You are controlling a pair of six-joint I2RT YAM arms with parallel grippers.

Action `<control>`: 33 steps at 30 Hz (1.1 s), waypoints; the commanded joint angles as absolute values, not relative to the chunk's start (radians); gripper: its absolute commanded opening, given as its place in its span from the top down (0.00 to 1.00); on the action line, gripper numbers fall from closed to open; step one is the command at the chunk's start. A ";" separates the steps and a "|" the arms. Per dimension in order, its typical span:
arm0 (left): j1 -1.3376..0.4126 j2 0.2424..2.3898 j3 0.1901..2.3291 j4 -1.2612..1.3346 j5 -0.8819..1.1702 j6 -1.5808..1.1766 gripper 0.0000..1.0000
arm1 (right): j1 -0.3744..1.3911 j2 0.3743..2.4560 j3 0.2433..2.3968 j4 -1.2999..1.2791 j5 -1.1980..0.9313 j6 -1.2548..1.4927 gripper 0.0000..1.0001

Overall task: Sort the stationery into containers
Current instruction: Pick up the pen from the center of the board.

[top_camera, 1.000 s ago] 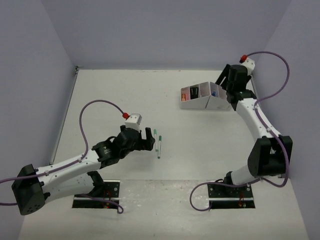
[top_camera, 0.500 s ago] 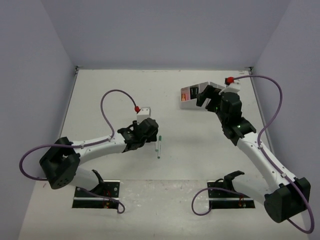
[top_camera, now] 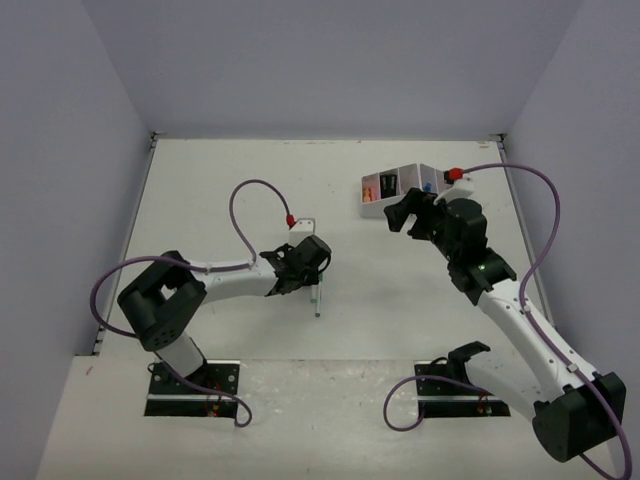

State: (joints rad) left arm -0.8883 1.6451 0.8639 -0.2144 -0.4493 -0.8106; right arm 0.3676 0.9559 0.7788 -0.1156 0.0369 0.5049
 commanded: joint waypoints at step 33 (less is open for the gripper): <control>-0.904 0.947 0.444 0.196 -0.234 -0.559 1.00 | 0.518 1.221 0.740 0.240 -0.584 0.694 0.19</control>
